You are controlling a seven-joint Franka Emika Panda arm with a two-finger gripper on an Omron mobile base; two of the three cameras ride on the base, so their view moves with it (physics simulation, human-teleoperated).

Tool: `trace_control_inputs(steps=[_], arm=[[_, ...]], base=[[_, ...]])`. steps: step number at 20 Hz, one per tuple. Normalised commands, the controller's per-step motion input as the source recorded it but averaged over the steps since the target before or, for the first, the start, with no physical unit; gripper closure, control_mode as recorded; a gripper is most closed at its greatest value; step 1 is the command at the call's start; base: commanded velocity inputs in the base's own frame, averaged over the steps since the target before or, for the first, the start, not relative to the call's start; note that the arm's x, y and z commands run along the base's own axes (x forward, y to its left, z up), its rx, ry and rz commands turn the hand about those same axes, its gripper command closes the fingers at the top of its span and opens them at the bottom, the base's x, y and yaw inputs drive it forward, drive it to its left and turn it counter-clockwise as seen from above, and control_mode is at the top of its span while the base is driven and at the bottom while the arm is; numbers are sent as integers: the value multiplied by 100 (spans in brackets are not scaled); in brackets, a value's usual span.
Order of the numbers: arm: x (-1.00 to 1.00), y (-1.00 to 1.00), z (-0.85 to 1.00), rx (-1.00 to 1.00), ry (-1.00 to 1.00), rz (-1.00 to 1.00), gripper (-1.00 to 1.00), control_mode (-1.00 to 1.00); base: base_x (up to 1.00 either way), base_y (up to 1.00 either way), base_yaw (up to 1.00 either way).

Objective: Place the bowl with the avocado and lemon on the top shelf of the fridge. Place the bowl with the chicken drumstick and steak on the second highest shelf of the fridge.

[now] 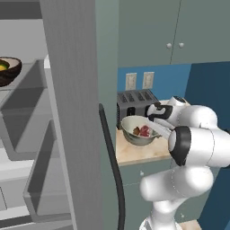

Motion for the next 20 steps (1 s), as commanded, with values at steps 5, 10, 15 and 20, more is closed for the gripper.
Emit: trace_control_inputs(steps=[5,10,15,20], arm=[[-28,0,35,0,-5,-3,100,-100],[-52,0,76,0,-17,-9,100,-100],[-76,-11,84,0,-18,-13,100,-100],[-92,-16,83,0,-19,-15,100,-100]], base=[[0,0,0],[0,0,0],[0,0,0],[0,0,0]])
